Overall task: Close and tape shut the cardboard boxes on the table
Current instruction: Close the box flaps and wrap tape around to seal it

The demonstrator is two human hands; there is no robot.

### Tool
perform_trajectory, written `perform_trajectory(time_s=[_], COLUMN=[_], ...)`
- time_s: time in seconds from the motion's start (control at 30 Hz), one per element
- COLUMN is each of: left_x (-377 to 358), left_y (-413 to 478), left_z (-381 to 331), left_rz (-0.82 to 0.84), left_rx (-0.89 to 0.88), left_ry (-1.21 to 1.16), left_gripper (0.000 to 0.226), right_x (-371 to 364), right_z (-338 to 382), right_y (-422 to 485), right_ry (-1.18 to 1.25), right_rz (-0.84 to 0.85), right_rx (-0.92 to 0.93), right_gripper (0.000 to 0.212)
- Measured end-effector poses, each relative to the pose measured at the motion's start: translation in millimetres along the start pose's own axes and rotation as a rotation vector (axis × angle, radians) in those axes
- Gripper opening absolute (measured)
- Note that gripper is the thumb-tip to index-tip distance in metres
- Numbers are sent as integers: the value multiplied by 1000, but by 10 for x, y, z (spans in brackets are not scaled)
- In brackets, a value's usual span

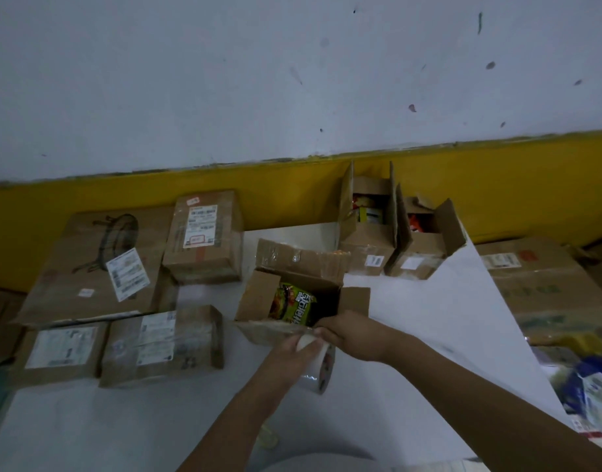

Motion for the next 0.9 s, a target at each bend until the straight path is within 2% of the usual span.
perform_trajectory(time_s=[0.17,0.3,0.43,0.53,0.63,0.7,0.8,0.9], left_x=[-5,-20,-59,1,139,187,217,197], left_y=[9,-1,-8,-8,33,51,55,-2], left_z=[-133,-187,-205,-264,-311,-349,-325,-97], left_rz=[-38,1,71,52,-51,-81,-66,-6], left_rx=[-75,-130,-172,-171,-121,-90,-50,-8], left_ry=[33,12,14,2,57,96,175,213], left_gripper=[26,28,26,25,27,31,36,37], right_x=[113,144,200,193,221,223,230,282], right_z=[-71,-133,-139,-155,-214,-234,-270,-328], right_y=[77,95,156,172,204,254,305,284], right_ry=[131,187,204,201,200,117,23,31], right_rz=[38,128,28,-37,-127,-154,-154,-207], right_rx=[-108,-212,-199,-203,-240,-266,-313,-388], right_gripper=[36,45,46,44,41,41,34,28])
Point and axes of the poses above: each hand's wrist, its own y-axis towards the middle knuckle, its own x-axis out of the back of the hand, z = x × y, the point moved 9 cm from there along y, towards the middle knuckle, and after that the axes turned 7 degrees about y, right-handed, at the moved point
